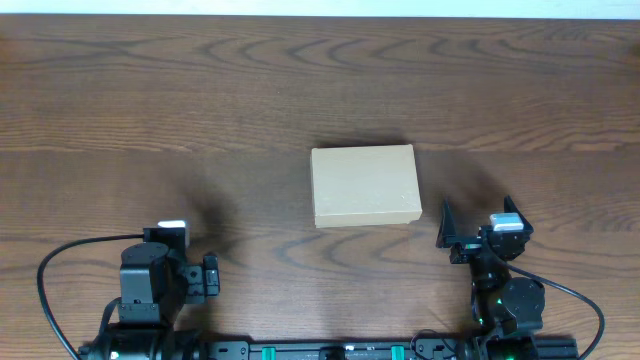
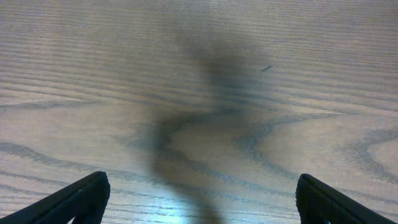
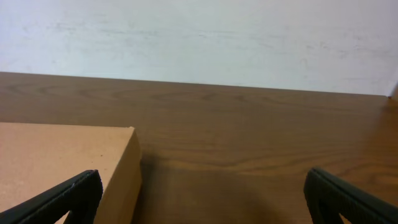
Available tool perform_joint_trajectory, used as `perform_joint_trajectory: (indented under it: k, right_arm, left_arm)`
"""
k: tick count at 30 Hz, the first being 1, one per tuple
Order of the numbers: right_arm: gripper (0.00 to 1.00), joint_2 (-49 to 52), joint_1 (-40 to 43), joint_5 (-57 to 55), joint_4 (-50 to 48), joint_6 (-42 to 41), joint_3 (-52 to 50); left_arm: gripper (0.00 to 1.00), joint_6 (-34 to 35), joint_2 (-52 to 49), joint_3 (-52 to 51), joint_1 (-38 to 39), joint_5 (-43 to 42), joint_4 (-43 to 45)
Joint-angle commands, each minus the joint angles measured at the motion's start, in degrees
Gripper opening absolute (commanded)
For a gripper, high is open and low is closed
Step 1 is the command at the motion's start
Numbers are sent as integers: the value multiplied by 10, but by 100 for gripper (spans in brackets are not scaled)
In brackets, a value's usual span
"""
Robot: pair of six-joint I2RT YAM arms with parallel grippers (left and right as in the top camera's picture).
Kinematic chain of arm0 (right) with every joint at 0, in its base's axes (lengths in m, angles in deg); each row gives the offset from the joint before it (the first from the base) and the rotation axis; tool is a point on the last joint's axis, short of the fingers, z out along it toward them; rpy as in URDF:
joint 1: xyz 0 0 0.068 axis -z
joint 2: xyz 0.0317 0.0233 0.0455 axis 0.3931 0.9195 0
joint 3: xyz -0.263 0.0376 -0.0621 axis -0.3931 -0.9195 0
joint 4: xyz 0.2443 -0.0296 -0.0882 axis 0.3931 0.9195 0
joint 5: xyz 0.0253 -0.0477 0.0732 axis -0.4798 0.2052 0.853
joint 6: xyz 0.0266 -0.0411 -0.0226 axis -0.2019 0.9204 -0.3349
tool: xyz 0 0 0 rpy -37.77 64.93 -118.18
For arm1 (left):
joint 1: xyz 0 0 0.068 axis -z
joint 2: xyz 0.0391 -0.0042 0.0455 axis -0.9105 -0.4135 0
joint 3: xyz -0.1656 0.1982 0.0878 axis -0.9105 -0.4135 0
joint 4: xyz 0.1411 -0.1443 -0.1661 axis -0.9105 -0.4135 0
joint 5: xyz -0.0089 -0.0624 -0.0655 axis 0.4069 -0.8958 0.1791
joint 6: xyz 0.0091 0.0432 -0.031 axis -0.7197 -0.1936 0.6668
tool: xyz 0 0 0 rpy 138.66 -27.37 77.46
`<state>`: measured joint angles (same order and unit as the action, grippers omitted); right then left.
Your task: Pack container
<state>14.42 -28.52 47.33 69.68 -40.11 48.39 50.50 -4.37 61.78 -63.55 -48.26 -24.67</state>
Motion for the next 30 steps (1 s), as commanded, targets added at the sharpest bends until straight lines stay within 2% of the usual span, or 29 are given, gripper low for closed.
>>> perform_joint_trajectory:
  k: [1,8,11,15,22,25,30]
  right_arm:
    - [99,-5,2,0,1,-8,-2]
    - [99,-5,2,0,1,-7,-2]
    - [99,-5,2,0,1,-7,-2]
    - [99,-5,2,0,1,-7,-2]
    - [99,-5,2,0,1,-8,-2]
    - [99,-5,2,0,1,-7,-2]
    - [99,-5,2,0,1,-7,-2]
  left_arm:
    - [95,2,2,-2,-1,0,-1]
    - [95,2,43,-8,-1,-29,6]
    - [95,-12,106,-40,-1,-40,54]
    - [95,-30,182,-117,-2,-39,163]
    - [95,-63,211,-207,-2,16,374]
    - [95,-63,218,-227,-2,46,398]
    - [95,-74,224,-236,-2,43,401]
